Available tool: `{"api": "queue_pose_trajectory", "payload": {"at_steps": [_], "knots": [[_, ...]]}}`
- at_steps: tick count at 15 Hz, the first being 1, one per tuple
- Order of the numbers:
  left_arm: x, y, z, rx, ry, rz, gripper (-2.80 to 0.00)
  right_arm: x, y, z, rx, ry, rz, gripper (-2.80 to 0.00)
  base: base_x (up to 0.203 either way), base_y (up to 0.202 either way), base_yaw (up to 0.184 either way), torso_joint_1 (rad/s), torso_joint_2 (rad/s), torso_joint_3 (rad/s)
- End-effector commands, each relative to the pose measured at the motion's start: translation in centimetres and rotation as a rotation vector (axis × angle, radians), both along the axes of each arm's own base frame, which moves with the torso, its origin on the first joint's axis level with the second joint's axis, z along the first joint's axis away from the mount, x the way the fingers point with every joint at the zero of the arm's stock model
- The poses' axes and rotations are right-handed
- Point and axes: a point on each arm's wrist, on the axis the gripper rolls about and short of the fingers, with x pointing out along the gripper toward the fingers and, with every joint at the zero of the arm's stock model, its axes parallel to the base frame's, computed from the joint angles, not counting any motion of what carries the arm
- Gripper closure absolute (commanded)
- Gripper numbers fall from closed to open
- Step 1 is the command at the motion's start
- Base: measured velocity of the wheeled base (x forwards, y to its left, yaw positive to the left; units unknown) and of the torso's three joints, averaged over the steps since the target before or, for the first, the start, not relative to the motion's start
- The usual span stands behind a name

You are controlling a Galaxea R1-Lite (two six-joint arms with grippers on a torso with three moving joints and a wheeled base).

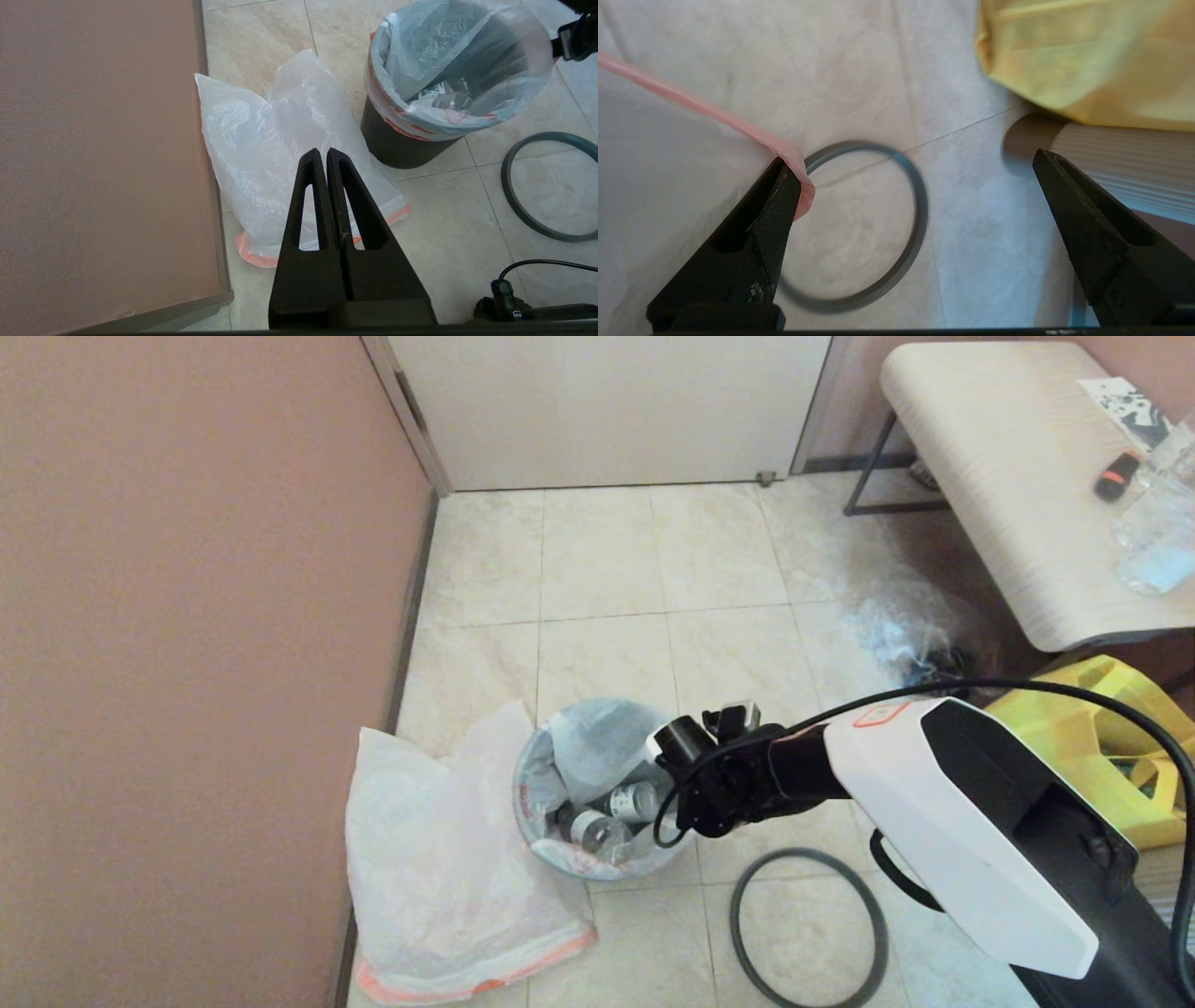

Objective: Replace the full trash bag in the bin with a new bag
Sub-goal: Place the trash bag on the floor

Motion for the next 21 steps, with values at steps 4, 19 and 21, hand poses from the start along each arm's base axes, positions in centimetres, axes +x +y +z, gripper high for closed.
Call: {"api": "queue_pose_trajectory", "payload": {"at_steps": [4,19,21], "knots": [[0.0,0.0,0.0,0.001,-0.001,0.0,0.0,-0.5,0.2,2.1,0.004,-0.053,-0.007,-2.8,0.0,0.0,0.0,0.0,0.0,0.0],[0.0,0.0,0.0,0.001,-0.001,0.0,0.0,-0.1,-2.3,7.0,0.124,-0.106,-0.021,0.0,0.0,0.0,0.0,0.0,0.0,0.0],[0.0,0.0,0.0,0.001,-0.001,0.0,0.0,0.0,-2.2,6.8,0.122,-0.103,-0.02,0.0,0.0,0.0,0.0,0.0,0.0,0.0]]}}
